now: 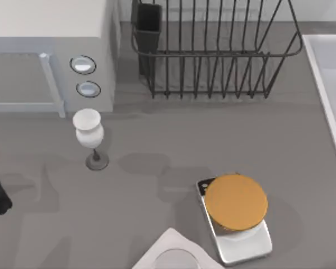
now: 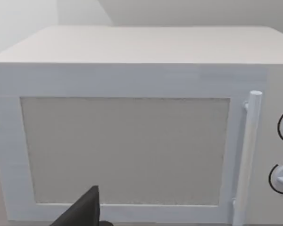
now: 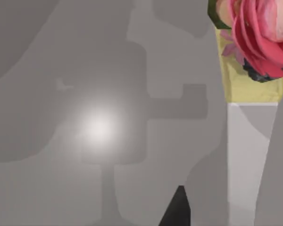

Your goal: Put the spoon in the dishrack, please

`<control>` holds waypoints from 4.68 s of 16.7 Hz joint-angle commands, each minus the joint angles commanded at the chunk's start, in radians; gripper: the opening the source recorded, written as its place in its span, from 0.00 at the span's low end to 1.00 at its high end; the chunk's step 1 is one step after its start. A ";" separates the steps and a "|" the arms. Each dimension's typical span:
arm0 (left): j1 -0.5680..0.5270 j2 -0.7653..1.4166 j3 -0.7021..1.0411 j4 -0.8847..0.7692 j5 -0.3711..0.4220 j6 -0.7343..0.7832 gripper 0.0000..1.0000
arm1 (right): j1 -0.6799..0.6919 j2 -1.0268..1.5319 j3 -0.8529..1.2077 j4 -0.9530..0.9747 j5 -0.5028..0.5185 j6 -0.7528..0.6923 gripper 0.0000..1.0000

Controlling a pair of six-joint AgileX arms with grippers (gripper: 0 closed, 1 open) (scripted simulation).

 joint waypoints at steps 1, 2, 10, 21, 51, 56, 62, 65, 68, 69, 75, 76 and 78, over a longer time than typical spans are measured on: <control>0.000 0.000 0.000 0.000 0.000 0.000 1.00 | -0.001 -0.013 0.054 -0.084 0.000 -0.001 0.00; 0.000 0.000 0.000 0.000 0.000 0.000 1.00 | -0.002 -0.026 0.109 -0.163 0.000 -0.001 0.00; 0.000 0.000 0.000 0.000 0.000 0.000 1.00 | 0.001 -0.115 0.351 -0.440 0.002 0.008 0.00; 0.000 0.000 0.000 0.000 0.000 0.000 1.00 | 0.288 -0.091 0.384 -0.188 0.204 0.178 0.00; 0.000 0.000 0.000 0.000 0.000 0.000 1.00 | 1.586 0.063 0.336 1.279 0.961 1.018 0.00; 0.000 0.000 0.000 0.000 0.000 0.000 1.00 | 1.414 0.315 0.289 1.615 0.796 1.014 0.00; 0.000 0.000 0.000 0.000 0.000 0.000 1.00 | 1.299 0.457 0.249 1.781 0.687 1.007 0.00; 0.000 0.000 0.000 0.000 0.000 0.000 1.00 | 1.299 0.457 0.249 1.781 0.687 1.007 0.00; 0.000 0.000 0.000 0.000 0.000 0.000 1.00 | 1.299 0.457 0.249 1.781 0.687 1.007 0.23; 0.000 0.000 0.000 0.000 0.000 0.000 1.00 | 1.299 0.457 0.249 1.781 0.687 1.007 0.30; 0.000 0.000 0.000 0.000 0.000 0.000 1.00 | 1.299 0.457 0.249 1.781 0.687 1.007 0.75; 0.000 0.000 0.000 0.000 0.000 0.000 1.00 | 1.299 0.457 0.249 1.781 0.687 1.007 0.83; 0.000 0.000 0.000 0.000 0.000 0.000 1.00 | 1.299 0.457 0.249 1.781 0.687 1.007 0.98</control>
